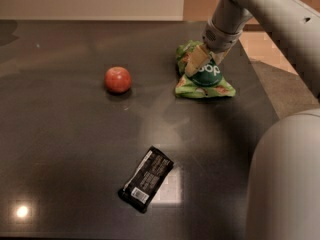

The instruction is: Move green rice chip bag near rxbar chocolate

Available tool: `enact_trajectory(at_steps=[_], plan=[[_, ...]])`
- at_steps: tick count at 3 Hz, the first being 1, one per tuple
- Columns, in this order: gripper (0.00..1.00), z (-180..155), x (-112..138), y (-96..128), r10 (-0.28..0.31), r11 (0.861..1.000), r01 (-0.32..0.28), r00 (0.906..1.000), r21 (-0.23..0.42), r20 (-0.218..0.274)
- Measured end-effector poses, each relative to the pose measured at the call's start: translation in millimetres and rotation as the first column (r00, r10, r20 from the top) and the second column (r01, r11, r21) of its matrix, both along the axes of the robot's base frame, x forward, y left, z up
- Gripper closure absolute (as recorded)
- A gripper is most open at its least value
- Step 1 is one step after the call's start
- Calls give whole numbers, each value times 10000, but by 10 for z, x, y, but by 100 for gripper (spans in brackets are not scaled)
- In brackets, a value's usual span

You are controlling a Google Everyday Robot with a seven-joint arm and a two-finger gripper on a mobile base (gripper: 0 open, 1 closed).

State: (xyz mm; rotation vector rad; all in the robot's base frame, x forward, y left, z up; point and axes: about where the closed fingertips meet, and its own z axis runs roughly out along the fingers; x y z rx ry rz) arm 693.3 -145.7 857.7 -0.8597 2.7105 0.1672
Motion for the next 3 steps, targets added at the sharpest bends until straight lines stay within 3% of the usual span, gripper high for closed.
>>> enact_trajectory(at_steps=[1,2,3], plan=[[64,43,-74,42,78,9999,-78,9999,95,-64],[87,218,-203,69,188,9993,-194,9997,315,169],[100,421,-408,89,522,9977,-539,9978,415,409]])
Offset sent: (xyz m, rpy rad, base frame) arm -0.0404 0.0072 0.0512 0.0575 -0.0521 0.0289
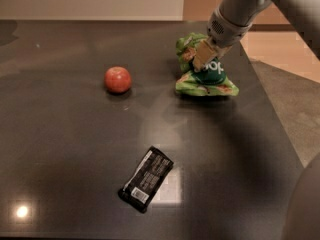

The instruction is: Move green rice chip bag near rxbar chocolate

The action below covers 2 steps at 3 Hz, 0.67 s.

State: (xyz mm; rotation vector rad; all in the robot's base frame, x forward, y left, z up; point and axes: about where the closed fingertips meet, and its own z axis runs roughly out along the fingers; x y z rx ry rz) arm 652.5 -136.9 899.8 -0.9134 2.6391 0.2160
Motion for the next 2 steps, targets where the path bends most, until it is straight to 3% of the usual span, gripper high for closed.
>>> enact_trajectory(at_steps=[1,2], plan=[[100,176,-279,48,670,9977,-670,9977,33,80],[100,281,-552,242,2004,9797,-2004,9797,11,-19]])
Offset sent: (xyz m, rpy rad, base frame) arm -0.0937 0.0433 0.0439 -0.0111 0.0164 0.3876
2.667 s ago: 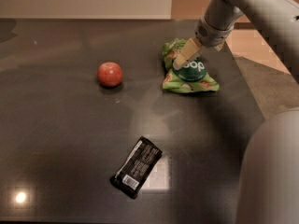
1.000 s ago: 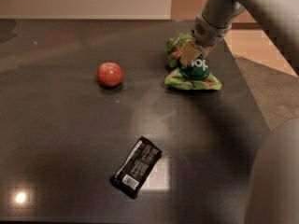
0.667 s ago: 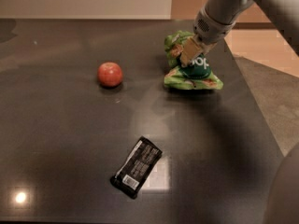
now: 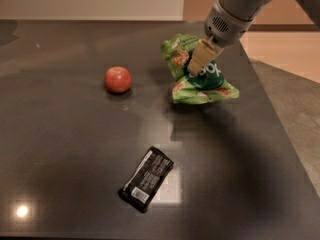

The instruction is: Move green rice chip bag near rxbar chocolate

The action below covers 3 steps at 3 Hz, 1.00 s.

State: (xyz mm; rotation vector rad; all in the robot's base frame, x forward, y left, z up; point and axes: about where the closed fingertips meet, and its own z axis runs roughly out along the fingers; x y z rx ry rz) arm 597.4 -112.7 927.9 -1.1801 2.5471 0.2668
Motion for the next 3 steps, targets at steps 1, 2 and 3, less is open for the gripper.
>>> enact_trajectory(at_steps=[1,2,3], plan=[[100,-47,-234,127,1361,9906,-1363,9903,-66,-281],[100,-178,-434,224,2703,9621,-2720,9606,-184,-651],[100,-226,-630,274,4090,9106,-4120,9096,-320,-728]])
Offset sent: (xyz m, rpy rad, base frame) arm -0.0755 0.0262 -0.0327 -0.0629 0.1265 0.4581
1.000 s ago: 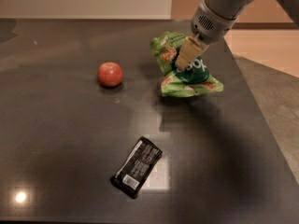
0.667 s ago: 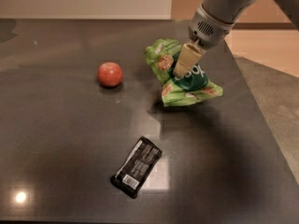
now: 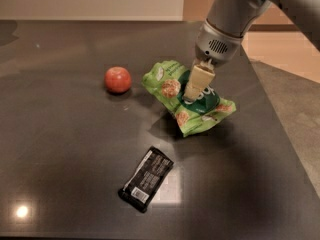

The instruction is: Move green rice chip bag near rxbar chocolate

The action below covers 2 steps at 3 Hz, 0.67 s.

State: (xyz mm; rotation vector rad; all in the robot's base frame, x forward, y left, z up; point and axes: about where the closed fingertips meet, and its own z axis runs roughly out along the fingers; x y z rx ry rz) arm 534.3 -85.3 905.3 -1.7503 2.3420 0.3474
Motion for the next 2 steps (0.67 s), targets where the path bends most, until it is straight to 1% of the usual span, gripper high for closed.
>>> enact_trajectory(at_steps=[1,2], plan=[[100,18,-185,27,1424,9896,-1418,9896,-258,226],[100,23,-307,55,2658,9631,-2638,9633,-527,363]])
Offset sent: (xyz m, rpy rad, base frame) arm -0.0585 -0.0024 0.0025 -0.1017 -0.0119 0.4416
